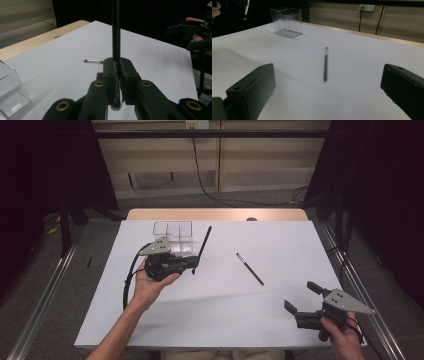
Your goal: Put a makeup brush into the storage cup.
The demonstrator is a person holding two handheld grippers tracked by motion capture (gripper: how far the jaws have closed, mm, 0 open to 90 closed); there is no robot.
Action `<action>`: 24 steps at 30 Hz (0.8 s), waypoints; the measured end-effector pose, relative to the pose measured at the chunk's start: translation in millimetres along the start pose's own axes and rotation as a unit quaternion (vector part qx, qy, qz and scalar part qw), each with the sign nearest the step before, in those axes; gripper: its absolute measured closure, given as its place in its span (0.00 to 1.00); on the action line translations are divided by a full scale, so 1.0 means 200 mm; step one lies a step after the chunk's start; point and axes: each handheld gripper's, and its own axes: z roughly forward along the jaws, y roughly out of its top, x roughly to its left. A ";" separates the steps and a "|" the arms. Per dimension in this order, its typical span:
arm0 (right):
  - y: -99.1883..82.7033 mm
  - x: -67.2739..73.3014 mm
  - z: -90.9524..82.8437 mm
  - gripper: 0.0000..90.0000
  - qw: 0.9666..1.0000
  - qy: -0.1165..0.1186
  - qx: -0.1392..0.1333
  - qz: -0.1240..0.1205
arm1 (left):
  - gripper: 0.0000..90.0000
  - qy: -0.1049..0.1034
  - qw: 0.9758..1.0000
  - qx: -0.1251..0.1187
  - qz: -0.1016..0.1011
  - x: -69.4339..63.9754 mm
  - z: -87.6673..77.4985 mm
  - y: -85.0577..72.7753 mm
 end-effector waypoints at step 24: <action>0.00 0.00 0.00 0.00 1.000 0.000 0.001 0.000 | 0.93 -0.079 0.995 0.053 0.016 -0.21 0.13 0.06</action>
